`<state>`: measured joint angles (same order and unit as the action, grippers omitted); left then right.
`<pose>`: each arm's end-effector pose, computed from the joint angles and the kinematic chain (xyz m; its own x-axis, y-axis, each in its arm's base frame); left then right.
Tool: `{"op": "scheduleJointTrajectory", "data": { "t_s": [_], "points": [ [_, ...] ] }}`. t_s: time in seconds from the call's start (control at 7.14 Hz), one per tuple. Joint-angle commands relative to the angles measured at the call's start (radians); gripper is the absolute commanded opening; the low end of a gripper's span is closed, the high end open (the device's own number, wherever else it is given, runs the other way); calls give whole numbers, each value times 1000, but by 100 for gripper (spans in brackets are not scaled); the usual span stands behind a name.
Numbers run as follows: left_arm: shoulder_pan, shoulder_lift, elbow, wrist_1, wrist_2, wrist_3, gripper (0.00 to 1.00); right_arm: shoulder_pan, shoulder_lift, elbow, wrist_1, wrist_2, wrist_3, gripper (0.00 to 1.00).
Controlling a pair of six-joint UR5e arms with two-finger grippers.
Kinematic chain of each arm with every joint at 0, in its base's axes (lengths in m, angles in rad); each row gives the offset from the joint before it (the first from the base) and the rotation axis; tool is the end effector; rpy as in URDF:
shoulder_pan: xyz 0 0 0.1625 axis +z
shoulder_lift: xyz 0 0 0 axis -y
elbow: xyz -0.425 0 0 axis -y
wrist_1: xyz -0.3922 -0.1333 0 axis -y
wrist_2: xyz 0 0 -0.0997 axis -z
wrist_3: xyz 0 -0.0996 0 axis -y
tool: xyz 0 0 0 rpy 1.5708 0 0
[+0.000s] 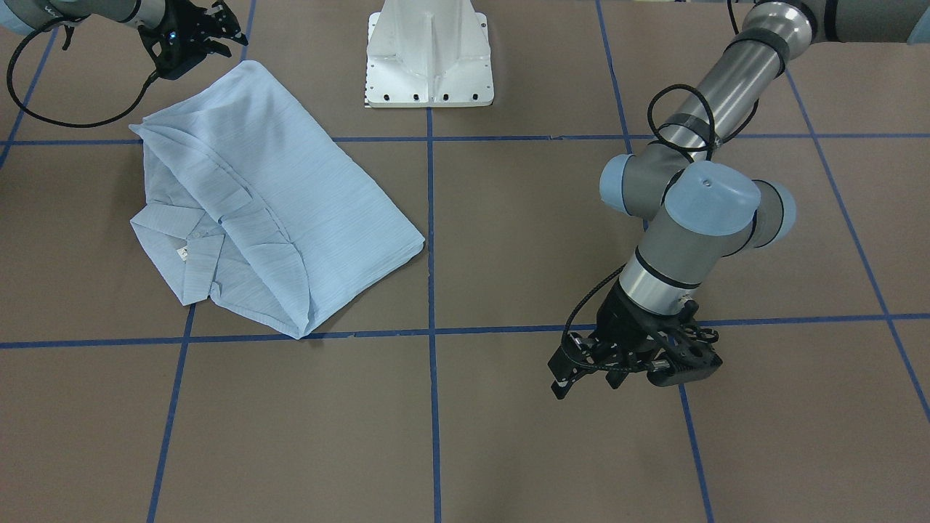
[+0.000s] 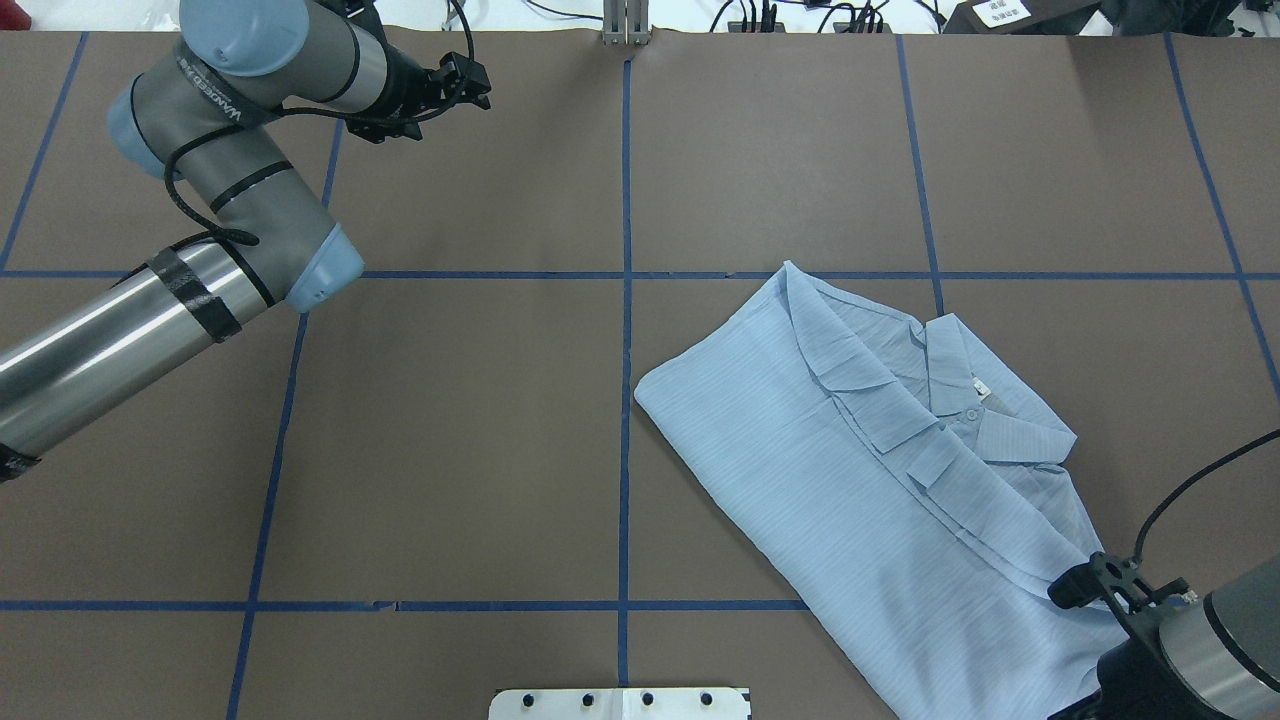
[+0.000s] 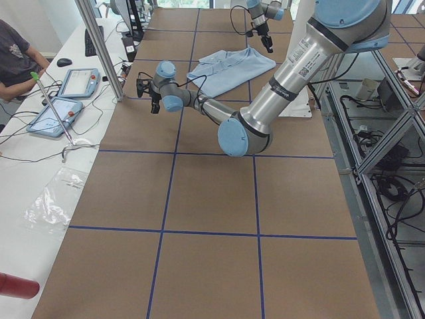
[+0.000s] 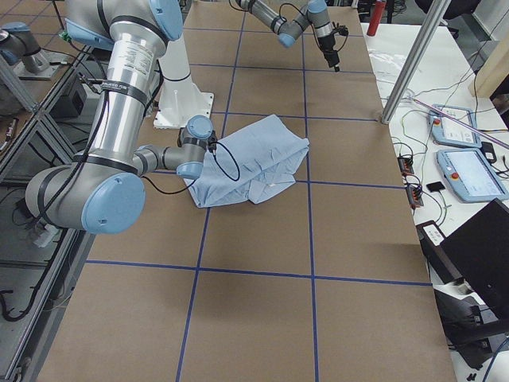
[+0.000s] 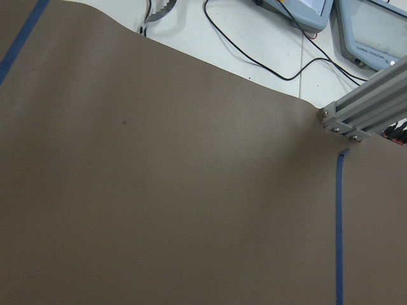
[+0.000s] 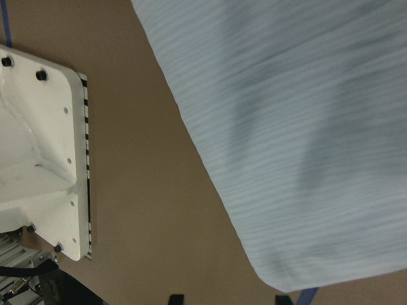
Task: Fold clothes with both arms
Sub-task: 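Release the shirt and withdraw the right gripper while the left gripper approaches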
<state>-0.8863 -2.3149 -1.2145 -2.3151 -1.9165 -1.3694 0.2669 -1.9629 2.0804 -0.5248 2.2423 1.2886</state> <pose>0.4149 -0.6658 0.2764 0.3701 -0.1559 -0.9158 0.4704 0.8815 0.0401 -0.3074 -0.1580 0.4486 0.2710 -0.1519 0.9505 0.4373 0.8991 0.0190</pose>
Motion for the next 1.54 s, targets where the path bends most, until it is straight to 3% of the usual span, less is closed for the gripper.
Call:
{"op": "scheduleJointTrajectory", "data": {
  "t_s": [0.0, 0.28, 0.56, 0.84, 1.4],
  "points": [
    [39, 2, -61, 8, -7, -2, 100, 137, 38, -2, 0, 0, -5, 100],
    [180, 14, -162, 48, -6, -107, 100, 346, 96, -13, 0, 0, -12, 100],
    [248, 12, -219, 59, -3, -219, 99, 519, 116, -11, 2, 17, -15, 100],
    [286, 14, -243, 92, 4, -234, 99, 671, 160, -14, 2, 127, -17, 100],
    [320, 11, -264, 92, 8, -275, 99, 778, 179, -23, 0, 161, -25, 100]
  ]
}}
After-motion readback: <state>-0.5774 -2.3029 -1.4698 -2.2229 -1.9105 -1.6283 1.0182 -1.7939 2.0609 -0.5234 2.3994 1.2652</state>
